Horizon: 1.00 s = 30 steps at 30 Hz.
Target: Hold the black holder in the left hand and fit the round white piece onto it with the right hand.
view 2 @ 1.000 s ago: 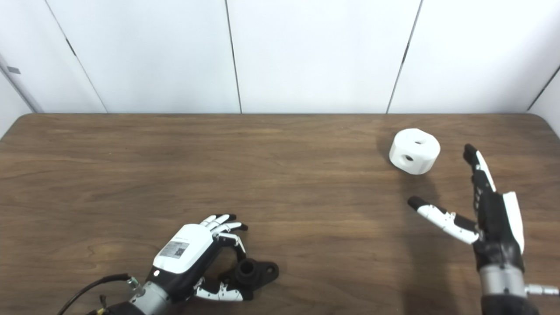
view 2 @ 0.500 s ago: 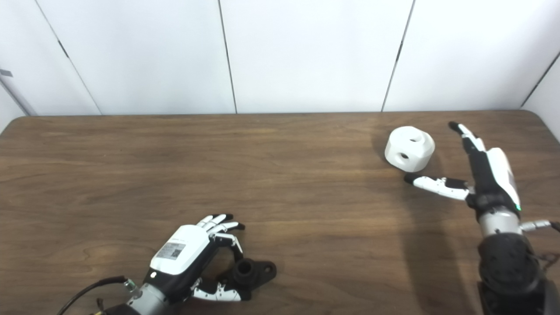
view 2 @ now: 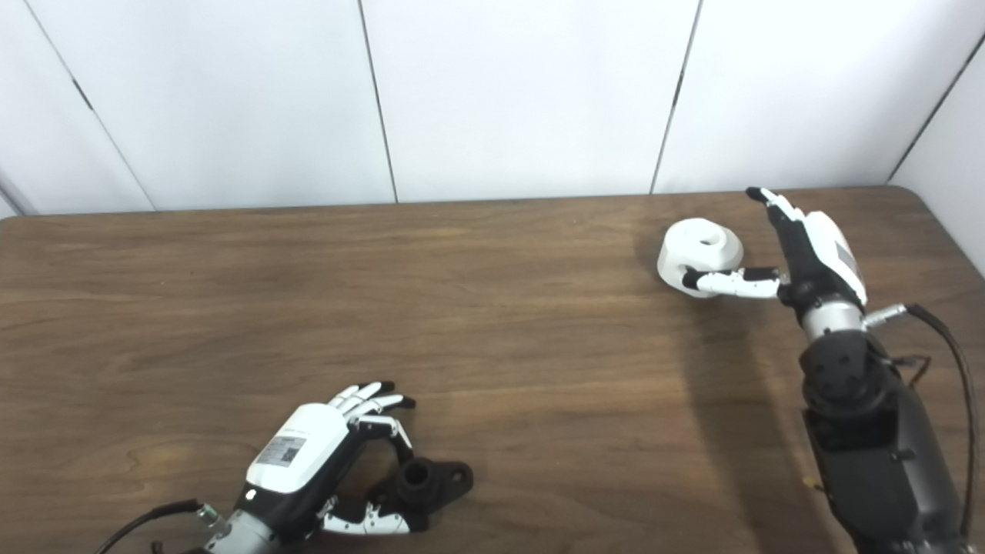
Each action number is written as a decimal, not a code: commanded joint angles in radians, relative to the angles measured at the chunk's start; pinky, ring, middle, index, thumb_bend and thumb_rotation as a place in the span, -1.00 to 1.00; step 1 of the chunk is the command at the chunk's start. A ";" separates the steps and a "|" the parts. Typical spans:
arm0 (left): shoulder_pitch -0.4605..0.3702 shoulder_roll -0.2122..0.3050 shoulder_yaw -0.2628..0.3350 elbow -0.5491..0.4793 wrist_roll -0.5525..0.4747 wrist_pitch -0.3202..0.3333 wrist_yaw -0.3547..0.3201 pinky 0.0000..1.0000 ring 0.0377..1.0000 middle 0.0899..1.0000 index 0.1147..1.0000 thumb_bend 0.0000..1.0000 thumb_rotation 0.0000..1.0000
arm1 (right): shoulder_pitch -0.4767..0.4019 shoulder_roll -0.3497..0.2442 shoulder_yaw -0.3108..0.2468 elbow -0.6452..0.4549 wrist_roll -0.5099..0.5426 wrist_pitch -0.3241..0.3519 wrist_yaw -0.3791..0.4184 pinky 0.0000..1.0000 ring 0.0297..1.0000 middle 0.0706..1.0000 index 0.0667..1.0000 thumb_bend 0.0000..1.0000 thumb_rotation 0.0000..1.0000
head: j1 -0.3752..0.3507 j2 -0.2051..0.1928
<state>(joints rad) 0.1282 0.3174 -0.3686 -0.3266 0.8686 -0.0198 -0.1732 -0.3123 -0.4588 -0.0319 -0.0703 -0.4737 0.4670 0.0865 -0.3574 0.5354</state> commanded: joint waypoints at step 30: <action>0.038 0.080 0.014 0.140 -0.009 -0.050 0.037 0.83 0.83 0.65 -0.16 0.03 -0.89 | -0.158 -0.001 0.009 0.141 -0.177 0.003 0.110 0.98 1.00 0.91 0.83 0.70 -0.44 | -0.162 -0.043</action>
<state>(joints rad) 0.1285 0.3410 -0.3617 -0.2668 0.8224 -0.0981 -0.0962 -0.4118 -0.4500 -0.0094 0.0855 -0.6247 0.4685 0.1964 -0.5170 0.4924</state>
